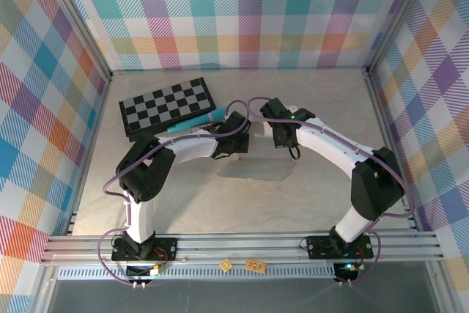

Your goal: Fold the paper box

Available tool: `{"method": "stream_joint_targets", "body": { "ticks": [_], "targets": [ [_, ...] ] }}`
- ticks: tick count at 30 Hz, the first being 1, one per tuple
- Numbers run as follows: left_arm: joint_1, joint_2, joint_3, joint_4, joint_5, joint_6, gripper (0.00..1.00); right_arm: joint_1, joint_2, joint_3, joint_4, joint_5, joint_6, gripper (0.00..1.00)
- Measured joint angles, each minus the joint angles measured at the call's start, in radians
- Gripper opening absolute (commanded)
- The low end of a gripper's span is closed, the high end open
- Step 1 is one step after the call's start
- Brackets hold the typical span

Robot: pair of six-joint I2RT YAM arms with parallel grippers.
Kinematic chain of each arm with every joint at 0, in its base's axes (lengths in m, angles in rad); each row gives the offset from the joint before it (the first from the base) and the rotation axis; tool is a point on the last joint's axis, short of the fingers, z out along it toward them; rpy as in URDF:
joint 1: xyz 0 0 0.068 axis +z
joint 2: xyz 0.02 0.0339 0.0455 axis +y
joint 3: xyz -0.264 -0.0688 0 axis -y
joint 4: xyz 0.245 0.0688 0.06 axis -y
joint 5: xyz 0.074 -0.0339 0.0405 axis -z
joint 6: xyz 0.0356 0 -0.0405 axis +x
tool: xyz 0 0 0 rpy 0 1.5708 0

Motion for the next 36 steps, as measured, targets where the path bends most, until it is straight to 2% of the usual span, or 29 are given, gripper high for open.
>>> {"method": "stream_joint_targets", "body": {
  "ticks": [9,17,19,21,24,31,36],
  "targets": [
    [-0.036,0.035,0.062,-0.09,-0.132,-0.051,0.0,0.0,0.0,0.0,0.0,0.0,0.003,0.0],
    [-0.039,0.05,0.085,-0.115,-0.144,-0.077,0.0,0.0,0.0,0.0,0.0,-0.003,0.003,0.0],
    [-0.039,0.05,0.085,-0.116,-0.144,-0.076,0.1,0.0,0.0,0.0,0.0,-0.003,0.003,0.0],
    [-0.039,0.048,0.076,-0.105,-0.144,-0.073,0.25,0.0,0.0,0.0,0.0,-0.004,0.003,0.0],
    [-0.034,0.039,0.043,-0.084,-0.141,-0.067,0.36,0.001,0.0,0.0,-0.012,-0.017,0.002,0.0],
    [0.003,-0.037,-0.006,-0.081,-0.056,-0.049,0.43,0.001,0.0,0.0,-0.016,-0.015,0.003,0.0],
    [0.035,-0.084,-0.042,-0.035,0.049,-0.046,0.45,0.001,0.0,0.0,-0.017,-0.015,0.003,0.0]
  ]
}}
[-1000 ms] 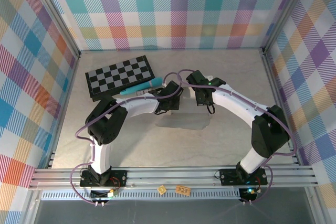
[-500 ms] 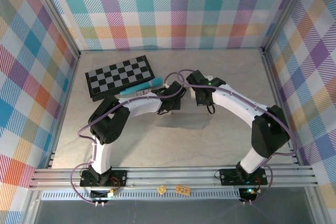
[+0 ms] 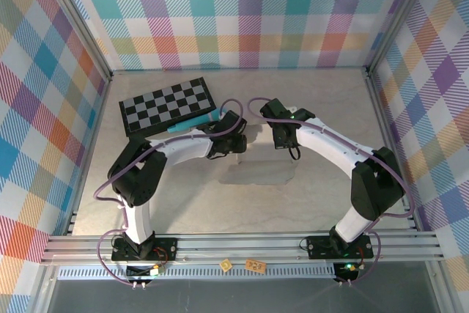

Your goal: Fold the paper box

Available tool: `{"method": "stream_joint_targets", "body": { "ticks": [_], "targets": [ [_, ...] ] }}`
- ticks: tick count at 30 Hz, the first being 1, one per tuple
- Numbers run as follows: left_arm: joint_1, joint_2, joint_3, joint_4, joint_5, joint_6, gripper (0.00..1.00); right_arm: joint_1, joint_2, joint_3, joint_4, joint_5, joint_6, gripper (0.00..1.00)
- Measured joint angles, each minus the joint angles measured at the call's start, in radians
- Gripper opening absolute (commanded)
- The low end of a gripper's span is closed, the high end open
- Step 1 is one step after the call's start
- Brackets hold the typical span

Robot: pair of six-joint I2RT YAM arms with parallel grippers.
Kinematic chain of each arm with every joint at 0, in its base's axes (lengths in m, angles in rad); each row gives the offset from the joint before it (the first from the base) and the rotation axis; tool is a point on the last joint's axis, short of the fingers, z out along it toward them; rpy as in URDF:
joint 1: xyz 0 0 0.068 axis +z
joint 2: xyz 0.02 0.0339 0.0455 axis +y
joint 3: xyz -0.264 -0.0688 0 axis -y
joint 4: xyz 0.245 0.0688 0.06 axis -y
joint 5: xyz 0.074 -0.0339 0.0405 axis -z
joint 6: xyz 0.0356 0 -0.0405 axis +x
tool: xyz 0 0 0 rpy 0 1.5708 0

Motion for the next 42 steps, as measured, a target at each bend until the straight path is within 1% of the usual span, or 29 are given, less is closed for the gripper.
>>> {"method": "stream_joint_targets", "body": {
  "ticks": [4,8,13,16,20,21,23,29,33,40,41,42],
  "targets": [
    [0.033,-0.006,-0.011,0.046,0.077,0.0,0.43,0.0,0.0,0.0,0.0,0.0,0.0,0.0],
    [0.059,-0.006,-0.013,0.051,0.128,0.005,0.38,0.0,0.0,0.0,0.002,-0.003,0.0,0.0],
    [0.066,0.005,-0.007,0.052,0.157,0.029,0.3,0.0,0.0,0.0,0.002,-0.004,0.0,0.0],
    [0.066,0.024,0.002,0.051,0.16,0.042,0.23,0.0,0.0,0.0,0.002,-0.004,0.003,0.0],
    [0.064,0.035,0.008,0.048,0.151,0.06,0.1,0.0,0.0,0.0,0.003,-0.012,0.005,0.0],
    [0.061,0.037,0.013,0.044,0.143,0.065,0.06,0.0,0.0,0.0,0.003,-0.011,0.008,0.0],
    [0.056,0.037,0.018,0.036,0.115,0.075,0.0,0.002,0.0,0.0,0.003,-0.012,0.011,0.0],
    [0.01,0.05,0.058,-0.032,-0.012,0.078,0.0,0.005,0.0,0.0,0.003,-0.015,0.013,0.0],
    [-0.016,0.062,0.081,-0.07,-0.095,0.055,0.0,0.005,0.0,0.0,0.003,-0.015,0.014,0.0],
    [-0.033,0.071,0.096,-0.091,-0.144,0.021,0.0,0.005,0.0,0.0,0.006,-0.015,0.014,0.0],
    [-0.034,0.071,0.096,-0.092,-0.146,0.021,0.01,0.005,0.0,0.0,0.005,-0.015,0.014,0.0],
    [-0.035,0.072,0.098,-0.094,-0.148,0.022,0.07,0.005,0.001,0.0,0.006,-0.015,0.014,0.0]
  ]
}}
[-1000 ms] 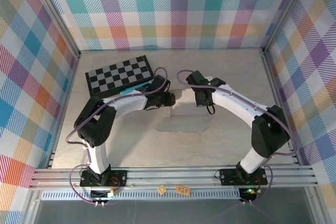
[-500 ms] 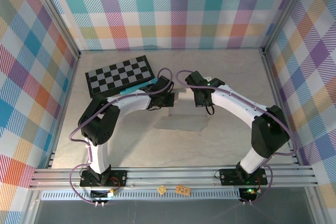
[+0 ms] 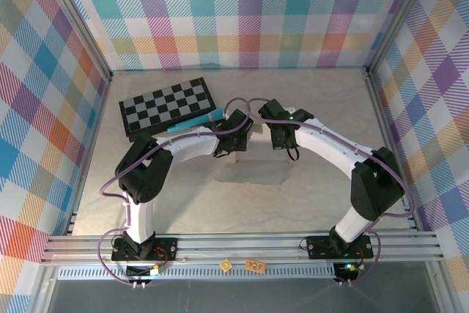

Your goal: Fold the paper box

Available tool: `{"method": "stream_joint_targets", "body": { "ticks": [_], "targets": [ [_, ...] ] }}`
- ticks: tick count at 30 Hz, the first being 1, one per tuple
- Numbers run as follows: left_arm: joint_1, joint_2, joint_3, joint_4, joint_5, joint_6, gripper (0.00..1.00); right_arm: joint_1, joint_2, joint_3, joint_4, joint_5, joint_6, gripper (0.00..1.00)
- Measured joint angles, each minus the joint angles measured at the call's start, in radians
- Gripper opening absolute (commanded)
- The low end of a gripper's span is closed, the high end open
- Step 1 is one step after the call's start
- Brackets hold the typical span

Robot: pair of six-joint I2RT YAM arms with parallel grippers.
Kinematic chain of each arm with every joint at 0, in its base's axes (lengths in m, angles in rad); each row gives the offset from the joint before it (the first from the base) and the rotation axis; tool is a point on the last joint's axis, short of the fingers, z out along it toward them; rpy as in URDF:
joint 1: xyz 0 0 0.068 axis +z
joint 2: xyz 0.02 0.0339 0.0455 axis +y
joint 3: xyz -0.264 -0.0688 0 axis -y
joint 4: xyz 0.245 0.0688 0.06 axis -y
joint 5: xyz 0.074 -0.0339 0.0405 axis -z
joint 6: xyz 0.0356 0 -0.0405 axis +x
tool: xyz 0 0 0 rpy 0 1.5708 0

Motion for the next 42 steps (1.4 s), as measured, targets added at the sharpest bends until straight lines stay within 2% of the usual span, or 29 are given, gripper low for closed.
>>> {"method": "stream_joint_targets", "body": {
  "ticks": [3,5,9,12,19,26,29,33,42],
  "targets": [
    [0.0,0.003,0.003,-0.008,-0.005,0.0,0.24,0.0,0.0,0.0,0.0,0.0,0.0,0.0],
    [0.0,0.009,0.003,-0.019,-0.011,0.005,0.32,0.0,0.001,0.002,-0.002,-0.003,0.0,0.0],
    [0.0,0.008,0.003,-0.028,-0.012,0.005,0.43,0.0,0.002,0.003,-0.011,-0.002,0.0,0.0],
    [0.008,0.0,0.003,-0.035,0.014,0.005,0.44,-0.002,0.003,0.003,-0.013,0.002,0.0,0.0],
    [0.035,-0.016,-0.015,-0.042,0.118,0.004,0.38,-0.001,0.007,0.004,-0.012,0.004,0.0,0.0],
    [0.043,-0.016,-0.045,0.003,0.182,0.001,0.24,-0.001,0.013,0.004,-0.012,0.0,0.0,0.0],
    [0.043,-0.016,-0.047,0.012,0.189,-0.003,0.12,-0.001,0.013,0.004,-0.012,-0.005,0.0,0.0],
    [0.032,-0.016,-0.045,0.01,0.166,0.004,0.0,-0.001,0.013,0.004,-0.012,-0.008,0.0,0.0],
    [-0.015,-0.012,-0.021,-0.056,0.021,-0.015,0.0,0.0,0.014,0.004,-0.012,-0.023,0.001,0.0]
  ]
}}
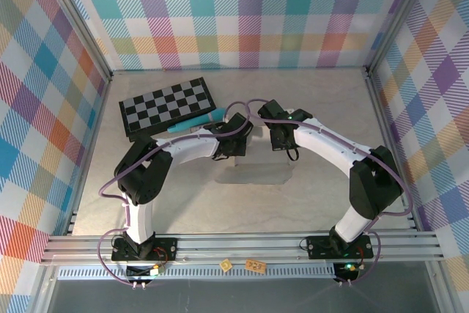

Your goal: Fold the paper box

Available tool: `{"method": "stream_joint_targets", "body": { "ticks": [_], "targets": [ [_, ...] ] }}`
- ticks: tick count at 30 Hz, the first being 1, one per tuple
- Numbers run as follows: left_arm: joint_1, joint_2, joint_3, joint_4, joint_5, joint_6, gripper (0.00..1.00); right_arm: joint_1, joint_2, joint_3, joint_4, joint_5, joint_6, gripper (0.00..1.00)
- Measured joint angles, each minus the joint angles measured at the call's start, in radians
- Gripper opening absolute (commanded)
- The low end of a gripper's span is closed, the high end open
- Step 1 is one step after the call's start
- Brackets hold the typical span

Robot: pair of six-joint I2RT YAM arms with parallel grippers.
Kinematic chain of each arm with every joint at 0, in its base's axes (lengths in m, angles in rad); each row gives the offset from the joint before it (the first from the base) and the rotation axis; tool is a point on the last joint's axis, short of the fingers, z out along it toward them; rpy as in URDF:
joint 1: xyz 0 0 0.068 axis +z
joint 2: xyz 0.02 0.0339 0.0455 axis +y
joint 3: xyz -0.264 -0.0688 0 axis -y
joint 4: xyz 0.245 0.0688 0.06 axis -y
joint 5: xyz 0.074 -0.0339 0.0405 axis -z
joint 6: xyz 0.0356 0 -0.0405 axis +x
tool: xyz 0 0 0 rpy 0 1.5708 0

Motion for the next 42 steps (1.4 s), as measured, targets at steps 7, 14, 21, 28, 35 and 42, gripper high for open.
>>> {"method": "stream_joint_targets", "body": {
  "ticks": [7,14,21,28,35,42],
  "targets": [
    [-0.002,0.009,0.019,-0.046,-0.017,-0.003,0.36,0.0,0.008,0.0,-0.001,0.003,0.003,0.0],
    [0.025,-0.034,-0.005,-0.012,0.091,-0.008,0.44,-0.01,0.008,0.0,-0.011,0.012,0.006,0.0],
    [0.069,-0.09,-0.036,0.109,0.311,-0.014,0.45,-0.019,0.008,0.0,-0.013,0.013,0.014,0.0],
    [0.079,-0.111,-0.032,0.097,0.339,-0.014,0.44,-0.054,0.008,0.0,-0.01,-0.016,0.03,0.0],
    [0.081,-0.203,0.074,-0.028,0.199,-0.014,0.42,-0.095,0.008,-0.002,-0.007,-0.056,0.047,0.0],
    [0.083,-0.275,0.171,-0.136,0.1,-0.023,0.41,-0.14,0.029,-0.023,0.001,-0.09,0.08,0.0]
  ]
}}
